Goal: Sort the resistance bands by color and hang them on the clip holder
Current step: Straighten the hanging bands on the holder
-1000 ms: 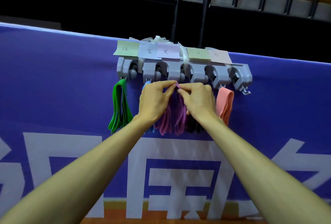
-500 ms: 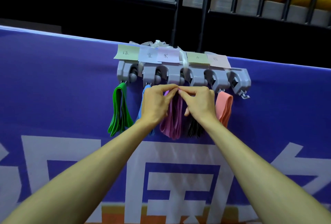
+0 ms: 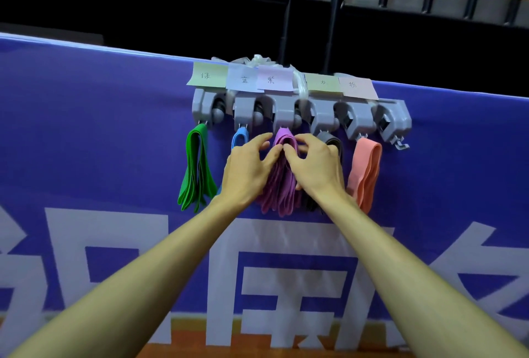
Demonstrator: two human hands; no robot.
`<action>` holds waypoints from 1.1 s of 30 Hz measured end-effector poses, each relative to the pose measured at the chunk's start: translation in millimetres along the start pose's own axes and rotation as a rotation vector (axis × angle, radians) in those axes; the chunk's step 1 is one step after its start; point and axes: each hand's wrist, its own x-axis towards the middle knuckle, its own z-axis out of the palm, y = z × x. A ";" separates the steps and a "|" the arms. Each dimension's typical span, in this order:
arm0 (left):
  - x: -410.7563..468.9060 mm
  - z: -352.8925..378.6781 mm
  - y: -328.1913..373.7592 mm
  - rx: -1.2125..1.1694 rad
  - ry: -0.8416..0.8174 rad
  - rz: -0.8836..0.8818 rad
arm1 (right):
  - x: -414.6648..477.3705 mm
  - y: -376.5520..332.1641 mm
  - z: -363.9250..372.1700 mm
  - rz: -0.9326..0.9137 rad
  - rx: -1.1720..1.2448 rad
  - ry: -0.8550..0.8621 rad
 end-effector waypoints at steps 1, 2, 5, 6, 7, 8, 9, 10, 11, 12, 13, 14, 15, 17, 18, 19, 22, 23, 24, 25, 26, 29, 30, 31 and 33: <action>-1.6 0.0 -0.6 0.041 -0.019 -0.002 | 1.2 -0.3 0.1 0.000 -0.031 -0.013; -3.9 -0.1 -0.5 0.074 -0.039 0.002 | 2.1 -0.1 0.3 -0.005 -0.064 -0.025; -10.6 1.3 -0.1 0.133 -0.110 0.041 | 1.0 -0.3 -0.3 -0.043 -0.161 -0.048; -12.6 2.2 0.2 0.140 -0.130 0.043 | -0.1 0.4 -0.4 -0.052 -0.174 -0.055; -13.9 3.6 -0.3 0.143 -0.143 0.042 | -1.1 1.5 -0.3 -0.057 -0.175 -0.063; -14.3 4.6 -1.1 0.153 -0.150 0.041 | -1.5 3.1 -0.6 -0.057 -0.175 -0.074; -14.2 5.0 -1.6 0.169 -0.155 0.042 | -1.2 5.4 -0.7 -0.057 -0.178 -0.093; -14.0 5.0 -2.1 0.184 -0.161 0.042 | -0.7 8.2 -1.4 -0.056 -0.187 -0.120; -13.8 5.0 -3.2 0.192 -0.168 0.043 | -0.7 10.4 -2.6 -0.061 -0.196 -0.150; -13.9 4.7 -4.8 0.196 -0.174 0.040 | -0.6 12.2 -4.1 -0.064 -0.211 -0.174; -14.3 3.9 -6.1 0.204 -0.180 0.032 | -0.7 13.4 -6.3 -0.066 -0.226 -0.184; -15.2 2.7 -7.6 0.217 -0.179 0.020 | -0.8 14.2 -8.4 -0.065 -0.244 -0.179; -15.1 1.9 -9.3 0.232 -0.172 0.014 | -0.8 13.7 -11.3 -0.066 -0.266 -0.164; -13.3 -0.4 -11.6 0.263 -0.156 0.005 | -1.3 10.4 -15.7 -0.081 -0.335 -0.132; -11.7 -1.8 -11.6 0.282 -0.150 -0.001 | -1.9 8.2 -16.6 -0.093 -0.375 -0.120; -10.0 -2.6 -11.5 0.296 -0.147 -0.005 | -3.3 5.5 -16.3 -0.104 -0.402 -0.109; -9.7 -4.4 -9.3 0.310 -0.154 0.016 | -11.3 -1.1 -9.4 -0.111 -0.429 -0.098; -10.8 -4.6 -8.5 0.317 -0.155 0.026 | -14.3 -2.5 -6.3 -0.108 -0.436 -0.108; -11.7 -5.0 -7.3 0.324 -0.155 0.033 | -16.3 -3.0 -3.4 -0.105 -0.440 -0.121; -11.8 -5.4 -6.6 0.330 -0.155 0.036 | -18.0 -3.7 -1.6 -0.102 -0.433 -0.126; -11.5 -6.0 -5.9 0.339 -0.153 0.041 | -19.2 -4.0 -0.6 -0.094 -0.412 -0.120; -9.2 -9.0 -6.3 0.364 -0.163 0.071 | -22.7 -5.9 0.0 -0.069 -0.302 -0.074; -8.8 -10.4 -7.2 0.363 -0.173 0.080 | -23.5 -6.7 0.7 -0.065 -0.288 -0.067; -8.5 -11.6 -8.1 0.358 -0.186 0.088 | -23.7 -7.6 1.2 -0.063 -0.287 -0.065; -7.9 -13.0 -8.5 0.347 -0.215 0.099 | -22.0 -7.2 1.6 -0.055 -0.315 -0.077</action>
